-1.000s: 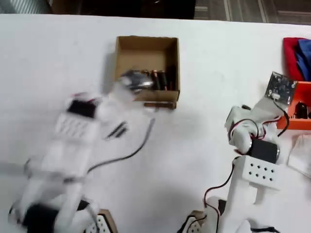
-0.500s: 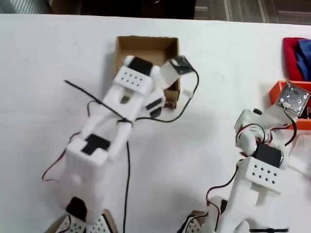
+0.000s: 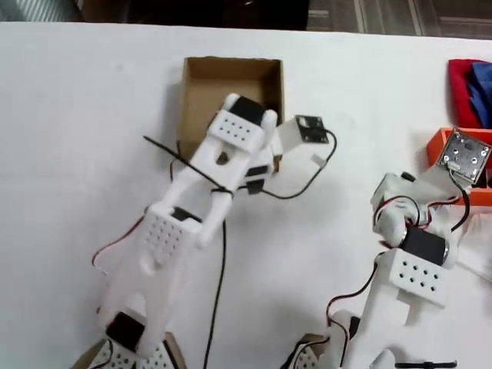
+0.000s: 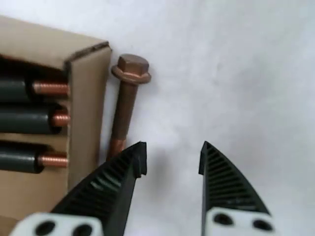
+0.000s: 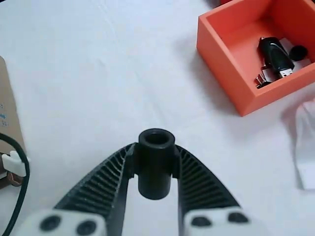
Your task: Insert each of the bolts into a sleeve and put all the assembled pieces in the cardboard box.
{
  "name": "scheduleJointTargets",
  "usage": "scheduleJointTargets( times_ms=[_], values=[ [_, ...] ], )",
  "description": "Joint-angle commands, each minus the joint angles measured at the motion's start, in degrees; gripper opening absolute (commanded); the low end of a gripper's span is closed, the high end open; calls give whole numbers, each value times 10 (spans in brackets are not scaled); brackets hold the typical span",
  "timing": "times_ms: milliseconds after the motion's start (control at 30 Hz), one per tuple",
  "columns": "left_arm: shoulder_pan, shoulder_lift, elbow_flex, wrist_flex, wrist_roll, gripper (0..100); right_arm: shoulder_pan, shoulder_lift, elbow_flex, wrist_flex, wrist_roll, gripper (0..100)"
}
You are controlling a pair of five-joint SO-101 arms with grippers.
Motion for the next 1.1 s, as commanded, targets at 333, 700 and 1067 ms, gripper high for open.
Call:
scheduleJointTargets(
  times_ms=[333,700,1067],
  values=[
    [23,76,-131,3,-4,192,6,-21,-4,-14,-4,23],
    [28,159,-271,3,-4,192,6,-21,-3,-14,-4,23],
    [42,215,-335,50,-3,191,6,-21,-3,-13,-4,23]
  ],
)
